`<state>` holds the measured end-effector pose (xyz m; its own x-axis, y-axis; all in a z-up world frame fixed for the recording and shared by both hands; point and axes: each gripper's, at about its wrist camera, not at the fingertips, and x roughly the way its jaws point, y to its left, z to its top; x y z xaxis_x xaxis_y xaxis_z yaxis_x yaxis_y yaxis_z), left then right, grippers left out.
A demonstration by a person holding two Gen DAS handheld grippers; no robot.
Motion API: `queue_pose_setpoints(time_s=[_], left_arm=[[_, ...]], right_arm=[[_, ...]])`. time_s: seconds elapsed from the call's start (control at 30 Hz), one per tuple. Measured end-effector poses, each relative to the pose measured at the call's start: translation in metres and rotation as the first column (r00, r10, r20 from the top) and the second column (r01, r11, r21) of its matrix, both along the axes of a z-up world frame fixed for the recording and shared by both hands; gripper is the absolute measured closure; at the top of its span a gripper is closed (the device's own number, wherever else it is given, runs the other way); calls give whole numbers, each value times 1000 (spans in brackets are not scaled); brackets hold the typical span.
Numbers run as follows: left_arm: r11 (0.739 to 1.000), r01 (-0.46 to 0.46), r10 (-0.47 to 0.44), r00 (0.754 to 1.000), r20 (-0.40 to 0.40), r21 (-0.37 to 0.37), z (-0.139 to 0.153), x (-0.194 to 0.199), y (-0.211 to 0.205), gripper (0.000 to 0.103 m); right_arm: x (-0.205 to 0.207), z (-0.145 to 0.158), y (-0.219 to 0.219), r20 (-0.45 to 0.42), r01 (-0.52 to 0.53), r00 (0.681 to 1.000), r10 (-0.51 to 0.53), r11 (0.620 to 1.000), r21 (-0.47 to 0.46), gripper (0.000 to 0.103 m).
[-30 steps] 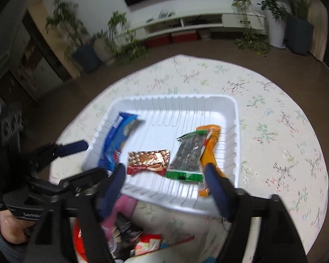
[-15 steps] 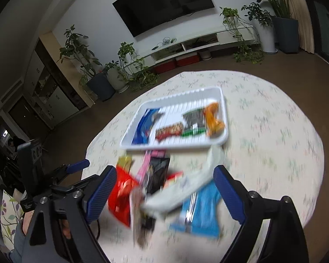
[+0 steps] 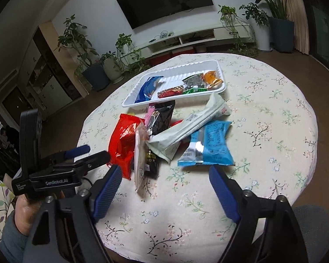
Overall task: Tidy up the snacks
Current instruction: 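Move the left gripper to the red chip bag and grasp it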
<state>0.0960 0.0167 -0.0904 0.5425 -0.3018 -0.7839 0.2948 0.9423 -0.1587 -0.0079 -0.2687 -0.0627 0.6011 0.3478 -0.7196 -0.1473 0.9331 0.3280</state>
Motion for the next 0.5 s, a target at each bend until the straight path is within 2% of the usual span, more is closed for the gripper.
queue_pose_setpoints(time_s=[0.07,0.13,0.27,0.4,0.43,0.5], left_arm=[[1000,9,-9,1000,-3,13,-1,8,-5,6],[999,19,-18,1000,-20,26,-4,17,-8,15],[998,33,-30,999,-45,55,-10,32,-15,20],[998,58,-55,995,-77,38,-17,45,-18,56],[997,62,-59,994,-87,37,-20,49,-19,60],[997,70,-67,993,-95,36,-22,51,-20,61]], right_arm=[[-1,-2,3,-3,-10,1000,10,1000,-13,28],[-2,-3,6,-4,-17,1000,17,999,-28,30],[-2,-6,9,-12,-29,1000,29,999,-30,31],[-1,-9,11,-27,-39,999,38,999,-30,32],[-1,-9,12,-30,-42,999,41,999,-30,32],[0,-10,14,-37,-49,998,48,998,-31,32]])
